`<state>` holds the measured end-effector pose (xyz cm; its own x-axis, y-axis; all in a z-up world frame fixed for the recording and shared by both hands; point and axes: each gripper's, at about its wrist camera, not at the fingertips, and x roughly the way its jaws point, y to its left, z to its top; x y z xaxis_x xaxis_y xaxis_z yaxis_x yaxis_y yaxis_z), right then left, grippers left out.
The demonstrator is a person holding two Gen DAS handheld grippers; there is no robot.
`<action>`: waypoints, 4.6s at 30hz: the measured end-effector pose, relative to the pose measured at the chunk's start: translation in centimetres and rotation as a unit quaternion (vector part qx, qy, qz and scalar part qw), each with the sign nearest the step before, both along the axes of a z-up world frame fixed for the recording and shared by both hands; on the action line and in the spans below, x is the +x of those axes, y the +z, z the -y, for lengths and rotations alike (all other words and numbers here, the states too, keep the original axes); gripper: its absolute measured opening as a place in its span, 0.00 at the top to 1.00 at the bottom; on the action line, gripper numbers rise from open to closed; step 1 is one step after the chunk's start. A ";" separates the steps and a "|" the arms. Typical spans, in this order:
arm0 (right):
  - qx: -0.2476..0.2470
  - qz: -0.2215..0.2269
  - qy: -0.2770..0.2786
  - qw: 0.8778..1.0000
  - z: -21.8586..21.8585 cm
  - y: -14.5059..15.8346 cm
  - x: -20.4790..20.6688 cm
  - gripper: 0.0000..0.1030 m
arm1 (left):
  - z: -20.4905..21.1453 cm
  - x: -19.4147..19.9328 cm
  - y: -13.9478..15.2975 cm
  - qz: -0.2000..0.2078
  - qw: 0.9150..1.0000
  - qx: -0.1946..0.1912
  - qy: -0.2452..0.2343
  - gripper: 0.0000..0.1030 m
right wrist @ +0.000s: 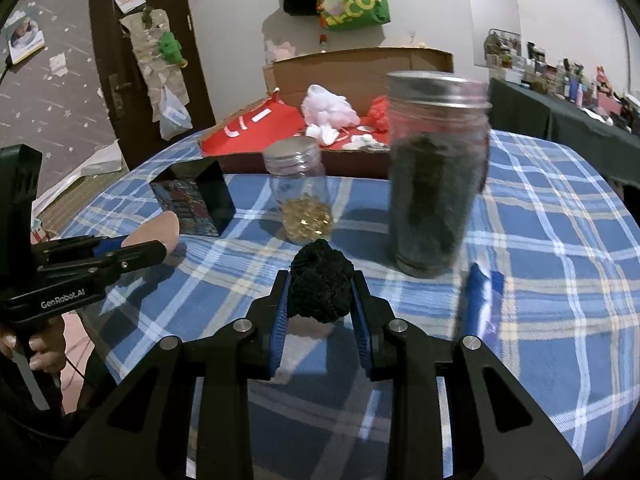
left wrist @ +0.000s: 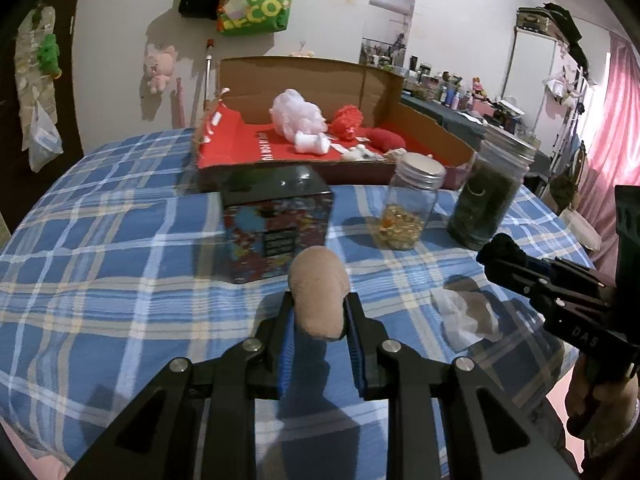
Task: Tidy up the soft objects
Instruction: 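Lift and carry the beige pad and black pompom over the box, then lower both items into the box and open both tools, then withdraw both tools from the box back toward the table items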
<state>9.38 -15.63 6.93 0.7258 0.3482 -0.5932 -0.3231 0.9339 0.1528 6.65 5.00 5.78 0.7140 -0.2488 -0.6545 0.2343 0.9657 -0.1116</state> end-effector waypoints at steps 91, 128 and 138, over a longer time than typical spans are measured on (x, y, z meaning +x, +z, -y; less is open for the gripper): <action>-0.012 -0.165 0.197 0.966 4.2 6.2 28.2 0.73 | 1.7 24.0 3.9 -0.112 0.977 0.069 -0.168 0.76; -0.165 -0.257 0.179 0.935 -4.8 2.3 35.3 0.38 | 2.4 30.4 2.0 -0.181 0.975 0.097 -0.089 0.34; -0.155 -0.203 0.152 0.955 -3.1 7.1 32.1 0.34 | 0.9 26.6 6.4 -0.125 0.987 0.075 -0.073 0.18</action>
